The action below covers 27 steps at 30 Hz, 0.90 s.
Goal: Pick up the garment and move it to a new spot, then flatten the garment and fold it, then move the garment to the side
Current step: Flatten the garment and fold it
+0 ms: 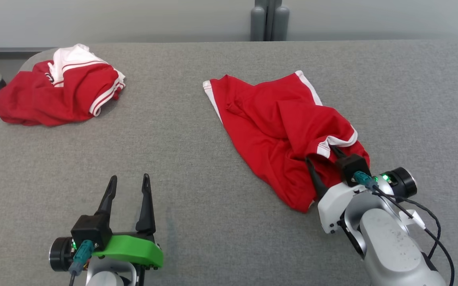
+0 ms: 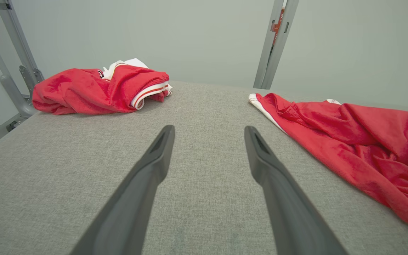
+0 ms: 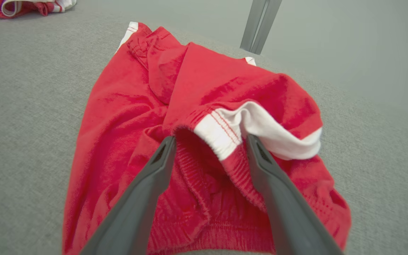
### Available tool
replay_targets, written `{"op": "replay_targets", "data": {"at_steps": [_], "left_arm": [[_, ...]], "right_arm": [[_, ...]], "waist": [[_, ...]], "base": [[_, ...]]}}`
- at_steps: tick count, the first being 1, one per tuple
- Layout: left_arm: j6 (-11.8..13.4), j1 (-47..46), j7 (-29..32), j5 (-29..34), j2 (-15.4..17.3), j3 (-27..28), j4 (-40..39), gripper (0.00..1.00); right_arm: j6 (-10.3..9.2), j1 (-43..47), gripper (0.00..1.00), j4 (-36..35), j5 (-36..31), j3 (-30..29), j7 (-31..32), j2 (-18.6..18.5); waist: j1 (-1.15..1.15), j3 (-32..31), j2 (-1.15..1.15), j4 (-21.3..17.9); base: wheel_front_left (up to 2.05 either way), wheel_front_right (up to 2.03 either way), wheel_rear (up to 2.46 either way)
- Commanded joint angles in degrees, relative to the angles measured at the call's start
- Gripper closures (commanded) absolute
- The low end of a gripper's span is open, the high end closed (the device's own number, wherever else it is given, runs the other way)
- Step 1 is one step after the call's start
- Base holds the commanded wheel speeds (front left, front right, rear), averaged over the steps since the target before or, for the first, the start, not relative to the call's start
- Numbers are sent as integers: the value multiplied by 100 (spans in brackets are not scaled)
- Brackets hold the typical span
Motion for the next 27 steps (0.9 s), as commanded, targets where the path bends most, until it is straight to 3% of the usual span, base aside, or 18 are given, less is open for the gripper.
{"op": "replay_targets", "data": {"at_steps": [1, 3, 4, 12, 24, 25, 26, 27], "left_arm": [[35, -108, 1, -25, 8, -12, -18, 0], [54, -109, 1, -49, 9, -10, -32, 0], [57, -99, 1, -58, 9, -7, -38, 0], [76, -19, 2, -6, 8, 64, -66, 0], [30, -74, 2, 64, 8, 65, -83, 0], [27, -79, 2, 69, 8, 70, -83, 0], [20, -86, 2, 68, 8, 72, -84, 0], [13, -89, 2, 69, 8, 72, -83, 0]], "right_arm": [[-8, -119, 4, 98, -27, -52, 14, -22], [-8, -223, 76, 205, -76, -161, -13, -20], [-8, -238, 100, 247, -66, -238, -41, -23], [-8, -158, 100, 13, -418, -1232, -265, -56], [-9, 293, 100, -230, -519, -2346, 207, -720], [-9, 331, 87, -208, -487, -2410, 223, -756], [-9, 385, 54, -188, -425, -2504, 232, -765], [-9, 418, 0, -206, -406, -2582, 211, -768]], "waist": [[0, 101, 0, 147], [0, 121, 0, 188], [0, 123, 0, 195], [0, 92, 0, 2], [0, 151, 0, -260], [0, 157, 0, -267], [0, 161, 0, -273], [0, 163, 0, -275]], "base": [[0, 0, 0], [0, 0, 0], [0, 0, 0], [0, 0, 0], [0, 0, 0], [0, 0, 0], [0, 0, 0], [0, 0, 0]]}}
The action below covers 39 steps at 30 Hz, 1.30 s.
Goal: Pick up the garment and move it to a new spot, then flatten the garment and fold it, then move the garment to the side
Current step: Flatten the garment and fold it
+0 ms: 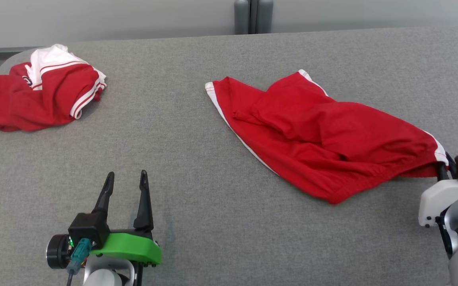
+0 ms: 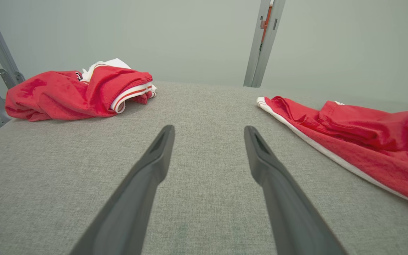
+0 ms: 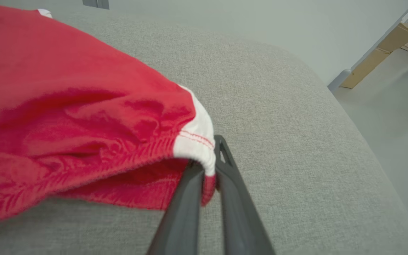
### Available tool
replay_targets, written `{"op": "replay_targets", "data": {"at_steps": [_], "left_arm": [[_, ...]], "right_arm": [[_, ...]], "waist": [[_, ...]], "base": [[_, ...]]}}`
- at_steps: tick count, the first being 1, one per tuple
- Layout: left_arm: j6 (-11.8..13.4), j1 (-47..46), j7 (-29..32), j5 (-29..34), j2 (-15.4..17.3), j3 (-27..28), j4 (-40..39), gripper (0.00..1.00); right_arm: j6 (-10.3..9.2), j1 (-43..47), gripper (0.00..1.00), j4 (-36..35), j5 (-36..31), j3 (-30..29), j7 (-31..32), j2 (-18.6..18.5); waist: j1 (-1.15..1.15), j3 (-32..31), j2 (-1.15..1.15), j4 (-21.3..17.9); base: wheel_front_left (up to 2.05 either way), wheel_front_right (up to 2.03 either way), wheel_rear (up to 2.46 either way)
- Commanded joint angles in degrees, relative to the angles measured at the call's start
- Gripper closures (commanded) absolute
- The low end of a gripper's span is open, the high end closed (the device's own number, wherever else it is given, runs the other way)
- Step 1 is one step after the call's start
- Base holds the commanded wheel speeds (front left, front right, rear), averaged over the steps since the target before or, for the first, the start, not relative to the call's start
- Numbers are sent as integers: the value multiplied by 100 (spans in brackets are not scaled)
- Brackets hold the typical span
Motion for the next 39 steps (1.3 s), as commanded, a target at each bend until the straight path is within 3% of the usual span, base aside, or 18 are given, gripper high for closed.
{"op": "replay_targets", "data": {"at_steps": [1, 6, 11, 14, 19, 25, 39], "left_arm": [[-31, -63, 3, 30, 9, 23, 6, 0], [-2, -37, 3, 39, 9, 25, -11, 0], [-13, -130, 3, 7, 10, -40, -38, 0], [-5, -194, 2, -29, 9, -117, -57, 0], [49, -244, 3, -114, 11, -215, -109, 0], [117, -207, 3, -189, 11, -251, -141, 0], [63, -86, 3, -9, 12, -158, -116, 0]], "right_arm": [[-10, 84, 0, -68, 47, -115, -55, -26], [-9, 125, 0, -762, 325, -315, -42, 199], [-9, -147, 0, -1866, 591, -1, 395, 184], [-11, -465, 0, -2250, 667, 183, 727, -18], [-10, -887, 0, -2550, 679, 367, 1310, -138], [-10, -740, 0, -2624, 730, 567, 1688, -288], [-10, 990, 0, -2913, 1045, 438, 1605, 42]], "waist": [[0, 6, 0, 0], [0, 29, 0, 2], [0, 139, 0, 102], [0, 245, 0, 248], [0, 375, 0, 497], [0, 426, 0, 605], [0, 330, 0, -40]], "base": [[0, 0, 0], [0, 0, 0], [0, 0, 0], [0, 0, 0], [0, 0, 0], [0, 0, 0], [0, 0, 0]]}}
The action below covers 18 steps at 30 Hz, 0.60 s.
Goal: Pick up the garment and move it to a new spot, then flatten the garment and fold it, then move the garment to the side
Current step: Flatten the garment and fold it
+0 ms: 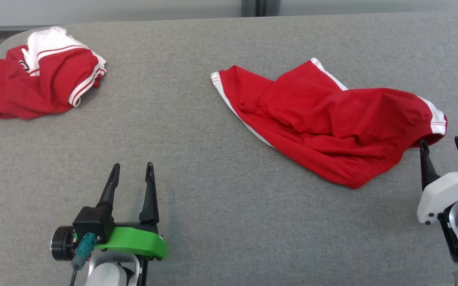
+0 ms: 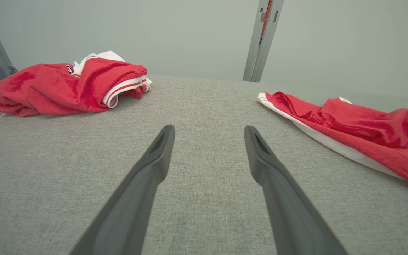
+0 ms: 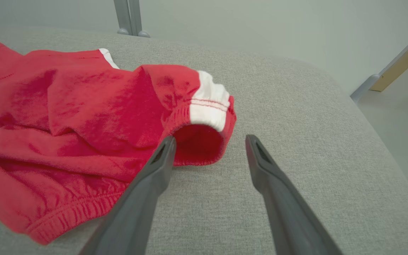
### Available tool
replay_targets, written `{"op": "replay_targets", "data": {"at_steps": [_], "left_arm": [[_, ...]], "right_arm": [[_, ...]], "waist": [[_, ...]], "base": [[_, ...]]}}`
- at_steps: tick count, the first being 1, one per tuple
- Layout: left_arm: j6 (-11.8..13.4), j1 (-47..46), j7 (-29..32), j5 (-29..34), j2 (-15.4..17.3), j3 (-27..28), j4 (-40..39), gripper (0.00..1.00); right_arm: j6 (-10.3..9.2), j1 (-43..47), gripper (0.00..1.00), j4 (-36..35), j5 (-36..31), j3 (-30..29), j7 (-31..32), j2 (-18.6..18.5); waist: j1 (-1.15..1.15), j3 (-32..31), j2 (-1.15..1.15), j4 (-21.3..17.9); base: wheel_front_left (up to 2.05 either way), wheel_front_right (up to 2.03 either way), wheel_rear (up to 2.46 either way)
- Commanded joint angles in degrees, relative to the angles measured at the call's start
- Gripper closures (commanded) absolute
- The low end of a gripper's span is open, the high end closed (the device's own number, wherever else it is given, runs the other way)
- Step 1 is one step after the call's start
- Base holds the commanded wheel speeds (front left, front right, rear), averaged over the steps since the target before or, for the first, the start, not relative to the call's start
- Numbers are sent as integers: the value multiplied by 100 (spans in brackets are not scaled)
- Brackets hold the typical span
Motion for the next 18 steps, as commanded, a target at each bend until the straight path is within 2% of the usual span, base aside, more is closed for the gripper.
{"op": "replay_targets", "data": {"at_steps": [1, 6, 10, 13, 18], "left_arm": [[-26, 31, 3, 53, 15, 40, 15, 0], [-57, -17, 3, 111, 15, 40, 39, 0], [-77, -103, 3, 99, 15, -10, 18, 0], [-83, -198, 3, 49, 16, -60, 13, 0], [-53, -368, 3, -18, 15, -188, 43, 0]], "right_arm": [[-10, 138, 0, -164, 49, 26, -27, 21], [-10, 322, 0, -938, 141, 169, 113, -37], [-10, -21, 0, -1401, 260, 384, 340, -252], [-10, -516, 0, -1213, 315, 627, 625, -507], [-9, -1620, 0, -266, 348, 1282, 1038, -957]], "waist": [[0, -16, 0, -218], [0, 3, 0, -373], [0, 88, 0, -334], [0, 216, 0, -176], [0, 524, 0, 247]], "base": [[0, 0, 0], [0, 0, 0], [0, 0, 0], [0, 0, 0], [0, 0, 0]]}}
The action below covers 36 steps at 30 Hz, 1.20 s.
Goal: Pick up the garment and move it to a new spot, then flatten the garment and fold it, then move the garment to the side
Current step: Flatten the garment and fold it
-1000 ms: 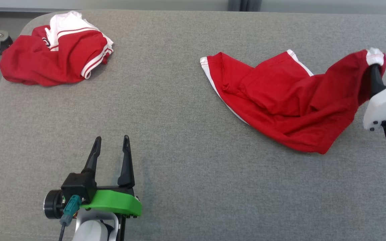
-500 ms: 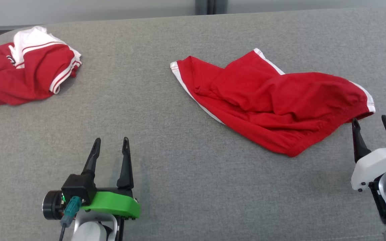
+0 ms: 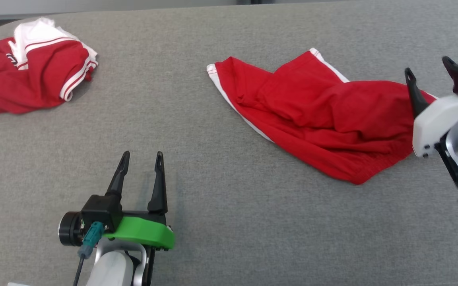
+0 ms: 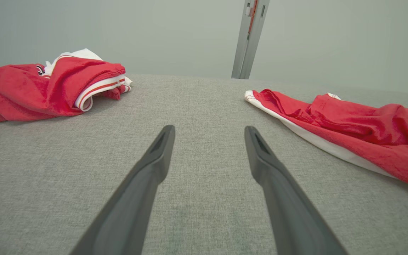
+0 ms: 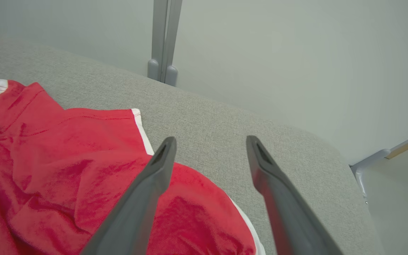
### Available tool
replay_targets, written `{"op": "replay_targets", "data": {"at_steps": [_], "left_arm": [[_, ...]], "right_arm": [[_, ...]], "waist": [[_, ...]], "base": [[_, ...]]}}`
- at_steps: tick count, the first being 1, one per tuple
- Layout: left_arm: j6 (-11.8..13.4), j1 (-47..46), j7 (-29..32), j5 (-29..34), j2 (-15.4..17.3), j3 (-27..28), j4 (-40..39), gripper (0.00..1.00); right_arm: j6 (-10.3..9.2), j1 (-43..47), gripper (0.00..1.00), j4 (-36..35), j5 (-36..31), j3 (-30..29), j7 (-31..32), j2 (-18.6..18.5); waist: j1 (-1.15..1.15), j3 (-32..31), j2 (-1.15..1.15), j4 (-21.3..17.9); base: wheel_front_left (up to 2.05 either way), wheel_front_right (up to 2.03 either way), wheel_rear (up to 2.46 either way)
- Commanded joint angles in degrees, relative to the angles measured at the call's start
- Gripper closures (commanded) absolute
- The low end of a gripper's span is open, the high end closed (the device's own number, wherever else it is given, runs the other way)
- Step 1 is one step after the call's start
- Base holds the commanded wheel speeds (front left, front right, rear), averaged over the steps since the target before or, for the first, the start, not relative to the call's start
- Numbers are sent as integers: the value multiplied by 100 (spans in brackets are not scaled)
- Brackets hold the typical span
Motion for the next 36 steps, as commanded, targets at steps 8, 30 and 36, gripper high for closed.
{"op": "replay_targets", "data": {"at_steps": [8, 30, 36], "left_arm": [[114, -339, 3, -188, 13, -194, -54, 0], [189, -477, 3, -95, 14, -257, -68, 0], [159, -405, 3, -13, 15, -183, -18, 0]], "right_arm": [[-8, -1652, 0, 1731, 543, 818, 331, -333], [-10, -2551, 100, 4032, 1196, 1524, -537, -149], [-9, -2727, 100, 3805, 1047, 1818, -1240, 4]], "waist": [[0, 759, 0, 992], [0, 961, 0, 905], [0, 713, 0, 742]], "base": [[0, 0, 0], [0, 0, 0], [0, 0, 0]]}}
